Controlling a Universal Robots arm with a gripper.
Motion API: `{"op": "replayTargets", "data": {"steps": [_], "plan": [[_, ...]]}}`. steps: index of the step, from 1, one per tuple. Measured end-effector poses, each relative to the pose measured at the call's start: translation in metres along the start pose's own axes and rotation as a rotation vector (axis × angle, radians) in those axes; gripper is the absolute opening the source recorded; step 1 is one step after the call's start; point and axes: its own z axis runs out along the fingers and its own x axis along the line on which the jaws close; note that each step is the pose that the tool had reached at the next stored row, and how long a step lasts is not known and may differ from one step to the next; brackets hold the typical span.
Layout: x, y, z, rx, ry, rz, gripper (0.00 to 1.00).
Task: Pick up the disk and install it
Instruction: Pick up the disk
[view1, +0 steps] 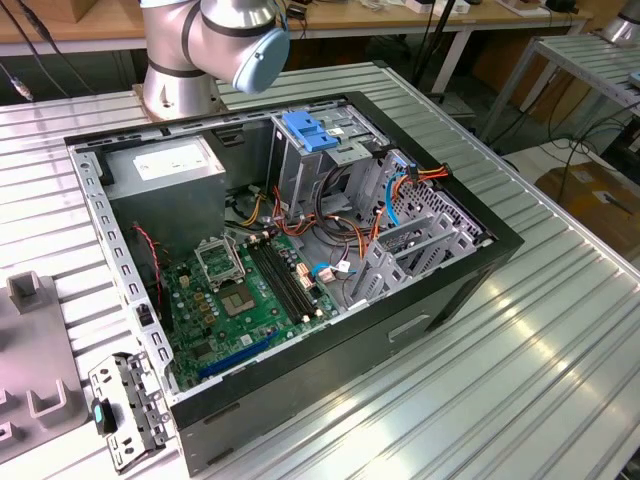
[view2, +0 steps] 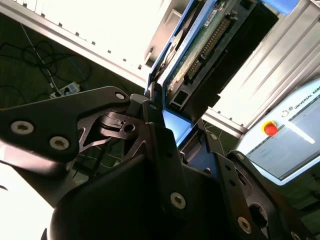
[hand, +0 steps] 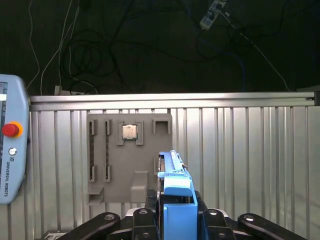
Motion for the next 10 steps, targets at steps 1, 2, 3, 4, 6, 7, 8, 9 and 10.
{"op": "replayTargets", "data": {"steps": [1,2,3,4,6,7,8,9,10], "plan": [[-0.0001,-0.0025,0.0000,0.0000,0.0000,0.000,0.37],[-0.0001,-0.0036,0.0000,0.0000,0.0000,0.000,0.37],[-0.0001,-0.0051,0.0000,0.0001,0.0000,0.000,0.37],[-0.0002,-0.0070,0.0000,0.0000,0.0000,0.000,0.37],[-0.0003,-0.0111,-0.0001,0.0000,0.0000,0.000,0.37],[-0.0003,-0.0127,-0.0001,0.0000,0.0000,0.000,0.37],[-0.0004,-0.0149,-0.0001,0.0000,0.0000,0.000,0.37],[-0.0004,-0.0165,-0.0001,0.0000,0.0000,0.000,0.37],[-0.0005,-0.0180,-0.0001,0.0001,-0.0001,0.000,0.37]]}}
